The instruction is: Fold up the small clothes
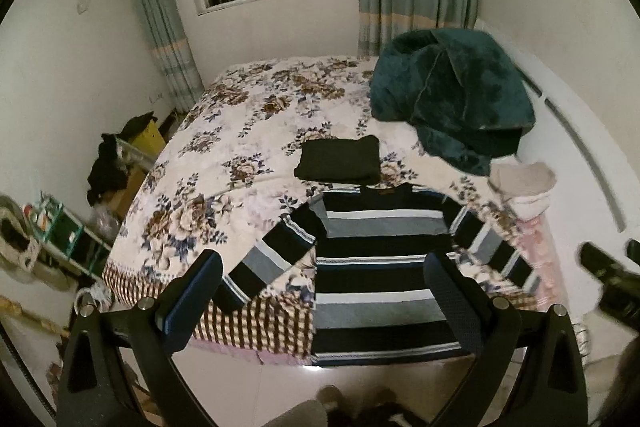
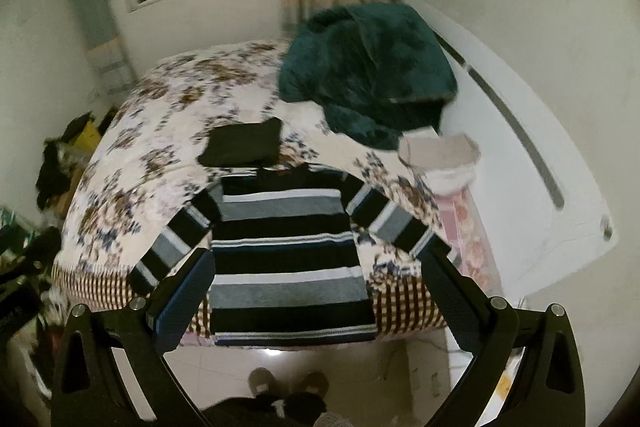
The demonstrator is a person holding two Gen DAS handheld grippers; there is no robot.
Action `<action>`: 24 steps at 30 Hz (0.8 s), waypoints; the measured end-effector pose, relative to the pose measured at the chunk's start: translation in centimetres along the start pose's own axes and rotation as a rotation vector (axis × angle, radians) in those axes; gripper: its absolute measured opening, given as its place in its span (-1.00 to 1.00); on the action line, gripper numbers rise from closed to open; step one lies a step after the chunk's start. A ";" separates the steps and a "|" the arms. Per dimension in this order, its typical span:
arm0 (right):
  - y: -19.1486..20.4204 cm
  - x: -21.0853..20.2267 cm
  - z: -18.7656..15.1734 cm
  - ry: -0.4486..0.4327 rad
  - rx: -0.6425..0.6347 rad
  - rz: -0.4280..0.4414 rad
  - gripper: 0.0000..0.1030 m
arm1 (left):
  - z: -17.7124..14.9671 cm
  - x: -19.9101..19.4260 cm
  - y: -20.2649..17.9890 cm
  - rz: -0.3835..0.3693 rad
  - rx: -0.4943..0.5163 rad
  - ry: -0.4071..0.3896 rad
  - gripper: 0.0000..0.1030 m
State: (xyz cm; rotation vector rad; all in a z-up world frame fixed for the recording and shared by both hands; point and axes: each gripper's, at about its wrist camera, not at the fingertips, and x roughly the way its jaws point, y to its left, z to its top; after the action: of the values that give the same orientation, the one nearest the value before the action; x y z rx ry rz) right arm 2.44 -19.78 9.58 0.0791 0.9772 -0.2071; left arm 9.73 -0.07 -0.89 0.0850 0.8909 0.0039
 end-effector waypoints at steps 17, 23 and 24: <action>-36.4 45.2 -14.7 0.357 0.972 -0.100 0.31 | -4.2 36.9 -12.1 0.226 0.053 0.403 1.00; -42.6 58.9 -21.0 0.345 1.245 -0.089 0.32 | -7.7 47.8 -14.3 0.283 0.027 0.532 1.00; -43.3 60.6 -21.7 0.335 1.283 -0.100 0.32 | -8.0 49.0 -14.5 0.293 0.018 0.550 1.00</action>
State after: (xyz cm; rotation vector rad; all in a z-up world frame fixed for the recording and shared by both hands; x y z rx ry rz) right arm 8.52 -67.00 -51.59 1.2699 1.0424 -0.9113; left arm 33.88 -12.00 -45.02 0.2383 1.4214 0.3044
